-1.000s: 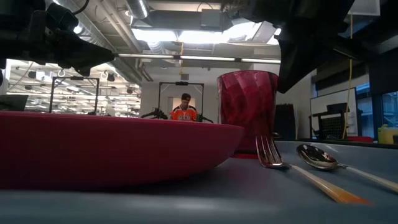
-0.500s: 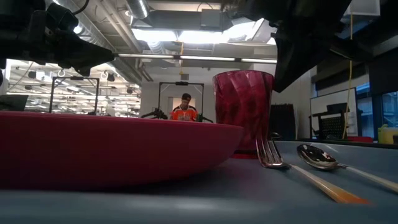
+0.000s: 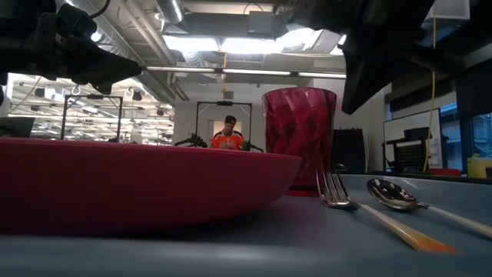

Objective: Pick and place plate/cup/fork/spoon on tray
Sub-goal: Adjust the red cup, then return to Home Position

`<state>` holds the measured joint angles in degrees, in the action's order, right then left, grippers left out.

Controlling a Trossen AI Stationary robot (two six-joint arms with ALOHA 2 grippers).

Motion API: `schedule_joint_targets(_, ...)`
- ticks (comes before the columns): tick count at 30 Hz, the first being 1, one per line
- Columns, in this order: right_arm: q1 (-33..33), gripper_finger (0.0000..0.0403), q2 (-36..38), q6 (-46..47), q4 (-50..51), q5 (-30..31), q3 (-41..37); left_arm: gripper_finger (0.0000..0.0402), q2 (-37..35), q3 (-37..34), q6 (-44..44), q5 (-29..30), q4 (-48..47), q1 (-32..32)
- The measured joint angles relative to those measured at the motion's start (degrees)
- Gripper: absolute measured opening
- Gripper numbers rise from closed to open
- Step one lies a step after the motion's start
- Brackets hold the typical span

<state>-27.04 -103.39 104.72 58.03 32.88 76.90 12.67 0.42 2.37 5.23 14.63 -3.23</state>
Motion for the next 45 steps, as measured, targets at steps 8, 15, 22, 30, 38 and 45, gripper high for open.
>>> schedule_joint_targets(8, -2.4, 0.0, 0.0, 2.9, 8.8, 6.9, 5.9, 0.0071, 0.0, 0.0, 0.0, 0.0, 0.0, 0.0)
schedule_joint_targets(15, -7.0, 0.0, 0.0, -17.6, 7.1, 18.9, 13.0, 0.0071, 0.0, 0.0, 0.0, 0.0, 0.0, 0.0)
schedule_joint_targets(22, -9.6, 0.0, 0.0, -54.2, -9.2, 17.8, 13.5, 0.0071, 0.0, 0.0, 0.0, 0.0, 0.0, 0.0)
schedule_joint_targets(30, -8.5, 0.0, 0.0, -78.0, -16.9, 9.9, 12.7, 0.0071, 0.0, 0.0, 0.0, 0.0, 0.0, 0.0)
schedule_joint_targets(38, -6.0, 0.0, 0.6, -89.7, -22.8, 2.7, 8.6, 0.0071, 0.0, 0.0, 0.0, 0.0, 0.0, 0.0)
schedule_joint_targets(45, -4.2, 0.0, 10.4, -96.4, -45.9, -0.8, -9.4, 0.0071, 0.0, 0.0, 0.0, 0.0, 0.0, 0.0)
